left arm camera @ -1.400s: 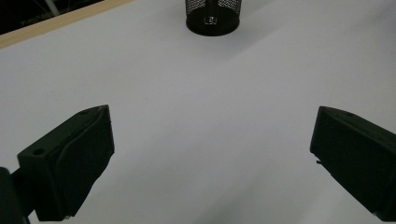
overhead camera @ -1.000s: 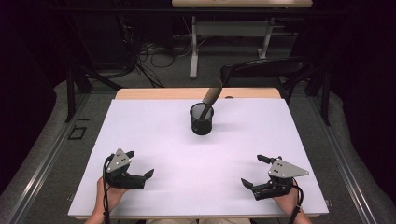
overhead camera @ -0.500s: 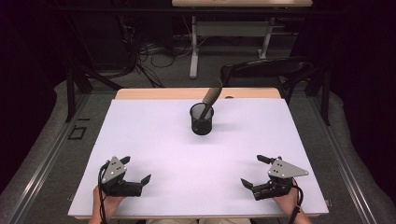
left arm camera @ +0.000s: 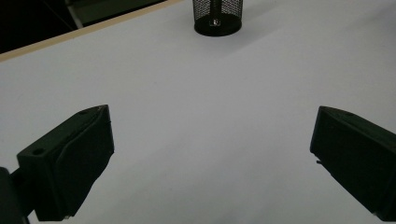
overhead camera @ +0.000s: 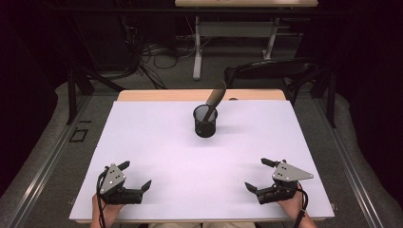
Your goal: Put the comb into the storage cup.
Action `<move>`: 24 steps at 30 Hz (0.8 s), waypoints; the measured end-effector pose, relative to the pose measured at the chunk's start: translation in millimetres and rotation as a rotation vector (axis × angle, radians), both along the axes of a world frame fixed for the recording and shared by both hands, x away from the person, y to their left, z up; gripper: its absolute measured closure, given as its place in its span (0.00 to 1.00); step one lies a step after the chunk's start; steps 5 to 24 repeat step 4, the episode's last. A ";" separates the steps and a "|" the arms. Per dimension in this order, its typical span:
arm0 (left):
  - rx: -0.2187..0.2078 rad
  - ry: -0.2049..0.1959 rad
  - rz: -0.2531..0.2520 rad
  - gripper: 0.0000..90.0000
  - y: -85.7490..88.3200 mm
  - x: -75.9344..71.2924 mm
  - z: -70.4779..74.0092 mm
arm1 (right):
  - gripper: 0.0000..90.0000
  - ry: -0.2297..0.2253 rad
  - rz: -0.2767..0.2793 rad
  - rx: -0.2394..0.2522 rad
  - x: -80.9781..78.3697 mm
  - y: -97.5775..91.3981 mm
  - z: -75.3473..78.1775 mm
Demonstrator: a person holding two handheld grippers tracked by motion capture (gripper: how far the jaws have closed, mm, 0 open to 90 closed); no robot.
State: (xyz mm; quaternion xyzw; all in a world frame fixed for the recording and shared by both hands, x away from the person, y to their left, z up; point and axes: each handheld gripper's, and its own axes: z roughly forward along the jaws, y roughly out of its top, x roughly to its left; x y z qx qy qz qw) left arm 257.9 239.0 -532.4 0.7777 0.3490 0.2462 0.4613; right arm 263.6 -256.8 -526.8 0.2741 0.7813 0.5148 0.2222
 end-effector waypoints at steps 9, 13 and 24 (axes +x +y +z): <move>0.000 0.009 -0.004 0.00 -0.4 2.4 -0.1 | 0.00 -0.004 0.001 0.002 -0.5 -0.8 0.3; 0.000 0.009 -0.004 0.00 -0.4 2.4 -0.1 | 0.00 -0.004 0.001 0.002 -0.5 -0.8 0.3; 0.000 0.009 -0.004 0.00 -0.4 2.4 -0.1 | 0.00 -0.004 0.001 0.002 -0.5 -0.8 0.3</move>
